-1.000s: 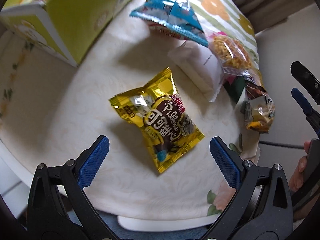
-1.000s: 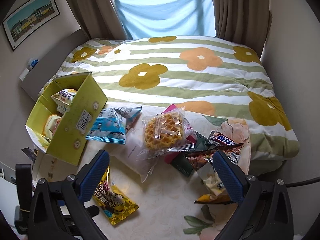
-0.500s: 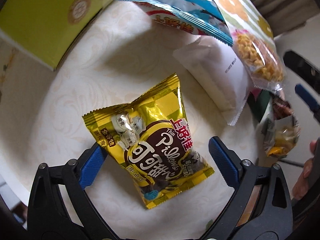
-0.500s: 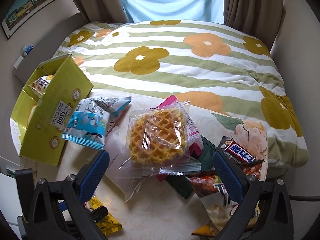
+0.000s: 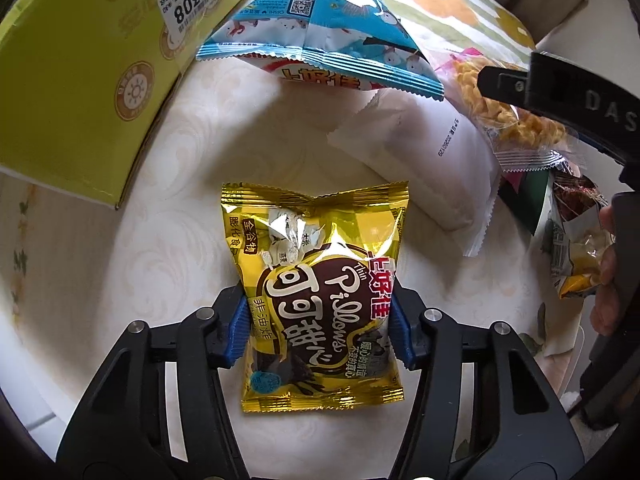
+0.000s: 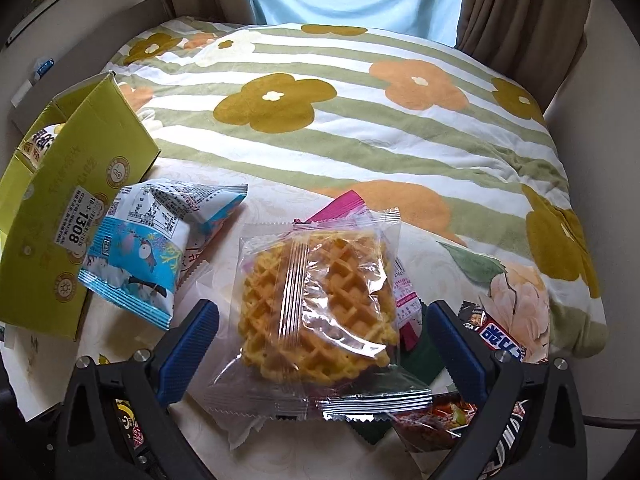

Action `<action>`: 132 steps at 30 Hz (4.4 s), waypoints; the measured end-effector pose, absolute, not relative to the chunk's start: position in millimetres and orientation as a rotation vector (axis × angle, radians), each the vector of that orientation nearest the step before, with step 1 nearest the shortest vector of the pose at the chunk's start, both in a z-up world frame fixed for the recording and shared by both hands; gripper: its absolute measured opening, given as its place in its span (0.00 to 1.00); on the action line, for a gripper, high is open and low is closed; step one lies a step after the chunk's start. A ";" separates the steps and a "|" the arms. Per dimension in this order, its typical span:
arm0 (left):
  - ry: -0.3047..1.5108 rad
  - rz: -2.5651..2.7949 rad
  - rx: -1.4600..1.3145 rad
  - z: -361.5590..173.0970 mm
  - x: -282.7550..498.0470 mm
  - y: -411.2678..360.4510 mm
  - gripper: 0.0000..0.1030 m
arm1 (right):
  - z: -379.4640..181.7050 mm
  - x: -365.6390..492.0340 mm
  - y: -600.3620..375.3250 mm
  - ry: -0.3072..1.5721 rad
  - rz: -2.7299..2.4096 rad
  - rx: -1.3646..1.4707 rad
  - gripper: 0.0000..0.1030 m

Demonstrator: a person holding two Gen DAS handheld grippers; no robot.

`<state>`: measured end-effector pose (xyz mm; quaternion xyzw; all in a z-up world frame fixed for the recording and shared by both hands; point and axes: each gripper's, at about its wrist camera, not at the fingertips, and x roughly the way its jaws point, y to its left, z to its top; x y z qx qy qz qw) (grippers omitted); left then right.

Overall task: Organize snacks
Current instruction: 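Grasp the gold chocolate bag with the left tool while the right tool grasps the waffle pack, then carry both bags over the yellow box and open both tools to drop them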

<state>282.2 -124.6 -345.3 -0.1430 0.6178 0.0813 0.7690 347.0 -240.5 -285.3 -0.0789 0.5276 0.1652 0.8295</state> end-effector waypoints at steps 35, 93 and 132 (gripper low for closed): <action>1.091 0.094 -0.236 -237.0 239.9 -110.9 0.51 | -208.0 290.0 -253.0 0.975 0.291 -0.102 0.70; 0.990 0.000 -0.209 -167.2 341.5 278.5 1.00 | -179.0 260.1 65.9 1.014 0.467 -0.074 0.70; 0.987 -0.137 -0.118 -161.2 320.5 219.5 1.00 | -160.1 227.5 31.1 0.881 0.320 -0.055 1.00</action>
